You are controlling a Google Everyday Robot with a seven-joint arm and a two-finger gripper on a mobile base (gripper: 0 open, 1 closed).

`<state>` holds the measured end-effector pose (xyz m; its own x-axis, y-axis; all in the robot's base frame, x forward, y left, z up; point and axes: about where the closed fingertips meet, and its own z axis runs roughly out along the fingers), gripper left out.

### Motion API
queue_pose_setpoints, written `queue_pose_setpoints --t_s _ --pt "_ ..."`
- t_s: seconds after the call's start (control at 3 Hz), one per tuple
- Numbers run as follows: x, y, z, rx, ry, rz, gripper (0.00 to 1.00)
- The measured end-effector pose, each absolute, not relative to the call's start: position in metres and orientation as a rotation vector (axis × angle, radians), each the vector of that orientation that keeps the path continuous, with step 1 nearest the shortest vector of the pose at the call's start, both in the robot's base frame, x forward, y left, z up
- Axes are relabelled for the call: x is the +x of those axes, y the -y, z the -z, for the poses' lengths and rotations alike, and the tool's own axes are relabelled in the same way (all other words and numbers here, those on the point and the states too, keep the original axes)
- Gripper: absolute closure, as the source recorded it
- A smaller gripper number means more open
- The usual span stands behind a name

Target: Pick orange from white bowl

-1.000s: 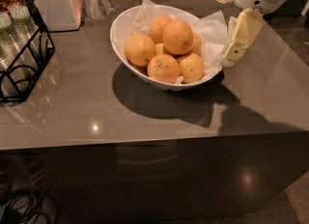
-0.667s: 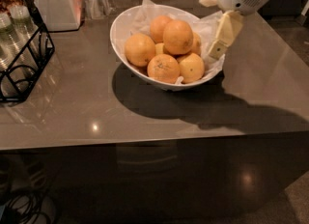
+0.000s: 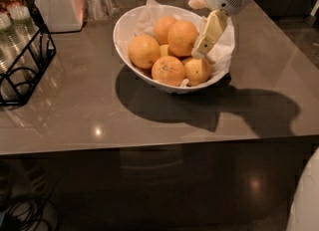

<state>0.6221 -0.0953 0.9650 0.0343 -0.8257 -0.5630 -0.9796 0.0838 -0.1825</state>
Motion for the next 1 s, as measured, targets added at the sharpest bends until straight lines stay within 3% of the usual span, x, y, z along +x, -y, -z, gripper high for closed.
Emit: queue_pose_setpoints --t_s 1.0 --pt "0.644 0.074 -0.921 -1.77 -1.819 -0.541 0.0"
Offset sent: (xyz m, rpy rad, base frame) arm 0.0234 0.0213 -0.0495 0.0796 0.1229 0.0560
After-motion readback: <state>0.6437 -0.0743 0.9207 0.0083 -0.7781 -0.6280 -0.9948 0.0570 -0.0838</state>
